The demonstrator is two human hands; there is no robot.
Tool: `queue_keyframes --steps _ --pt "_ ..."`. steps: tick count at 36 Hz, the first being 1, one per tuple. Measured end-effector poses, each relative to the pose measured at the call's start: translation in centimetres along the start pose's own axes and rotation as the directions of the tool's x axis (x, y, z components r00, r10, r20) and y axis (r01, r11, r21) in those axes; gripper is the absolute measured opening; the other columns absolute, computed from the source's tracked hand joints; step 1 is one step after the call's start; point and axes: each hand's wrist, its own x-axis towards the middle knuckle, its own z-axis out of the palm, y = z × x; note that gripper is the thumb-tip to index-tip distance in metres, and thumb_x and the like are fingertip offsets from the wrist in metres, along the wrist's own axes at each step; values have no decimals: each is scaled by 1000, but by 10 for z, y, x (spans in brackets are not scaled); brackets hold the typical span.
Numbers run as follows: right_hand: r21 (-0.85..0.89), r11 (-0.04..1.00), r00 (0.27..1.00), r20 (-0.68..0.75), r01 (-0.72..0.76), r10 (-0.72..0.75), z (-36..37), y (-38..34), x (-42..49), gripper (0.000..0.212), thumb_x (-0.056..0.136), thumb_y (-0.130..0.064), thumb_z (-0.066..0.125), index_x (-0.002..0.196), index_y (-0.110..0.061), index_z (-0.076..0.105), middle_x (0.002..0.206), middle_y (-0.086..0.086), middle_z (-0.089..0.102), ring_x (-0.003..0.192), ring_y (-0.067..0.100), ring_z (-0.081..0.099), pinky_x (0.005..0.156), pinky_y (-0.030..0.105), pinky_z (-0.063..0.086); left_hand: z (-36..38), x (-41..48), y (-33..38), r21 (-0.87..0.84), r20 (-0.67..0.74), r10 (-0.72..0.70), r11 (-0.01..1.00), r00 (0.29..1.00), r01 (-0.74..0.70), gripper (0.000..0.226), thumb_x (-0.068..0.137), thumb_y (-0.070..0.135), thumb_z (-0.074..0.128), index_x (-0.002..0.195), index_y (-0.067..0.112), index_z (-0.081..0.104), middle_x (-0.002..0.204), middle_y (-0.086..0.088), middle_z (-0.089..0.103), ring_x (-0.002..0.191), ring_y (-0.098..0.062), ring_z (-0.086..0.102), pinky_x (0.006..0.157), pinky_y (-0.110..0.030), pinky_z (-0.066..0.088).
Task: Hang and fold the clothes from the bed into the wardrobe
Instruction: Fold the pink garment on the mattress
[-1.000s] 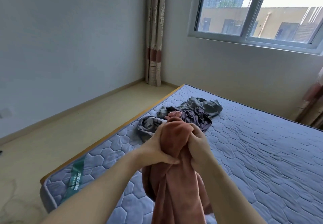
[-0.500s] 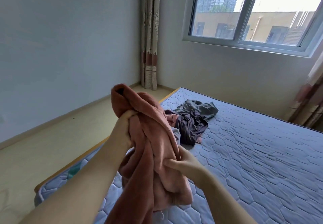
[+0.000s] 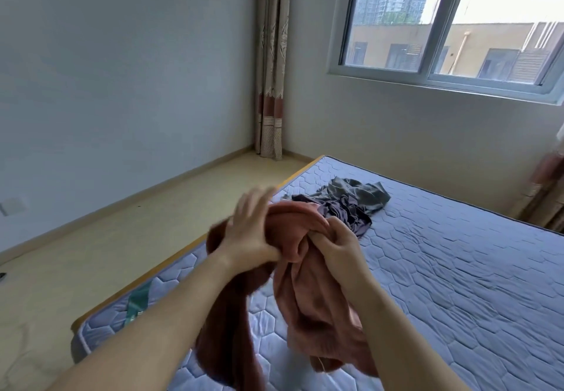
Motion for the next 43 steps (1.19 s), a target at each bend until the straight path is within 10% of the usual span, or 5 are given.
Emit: queue_keyframes --steps 9,19,31,37,43 --pt "-45 995 994 61 -91 94 -9 4 -6 8 81 -25 71 81 -32 68 98 7 65 83 14 61 78 32 53 6 0 18 -278 -194 -118 959 974 61 29 72 35 68 93 15 62 88 -3 67 85 -25 59 64 -23 32" --pt "-19 911 897 167 -411 409 -17 13 -20 40 66 -31 74 100 -23 54 92 -9 60 78 2 56 55 13 43 -3 9 6 -905 -22 -597 353 802 238 18 87 10 56 81 26 60 89 -10 64 83 -27 59 80 -38 47" --pt "255 967 984 -172 -8 53 -8 -11 -6 30 72 12 67 79 -17 63 72 -3 65 68 7 60 69 26 51 0 -6 -1 -445 206 -132 870 970 213 101 41 33 77 132 34 35 129 10 35 120 -9 38 103 -28 35" --pt "93 990 994 -18 106 -105 5 -20 -2 38 64 22 65 92 -3 64 84 1 67 74 1 62 70 11 49 1 -6 16 -313 185 115 948 976 -52 35 73 14 76 101 25 57 93 20 56 89 1 52 74 0 36" --pt "246 966 994 94 -78 56 -4 -16 -2 40 78 11 64 103 -20 57 93 11 66 82 18 63 82 38 52 5 1 17 -656 15 -58 753 998 53 19 67 23 65 83 14 64 76 3 61 69 -2 53 74 -23 44"
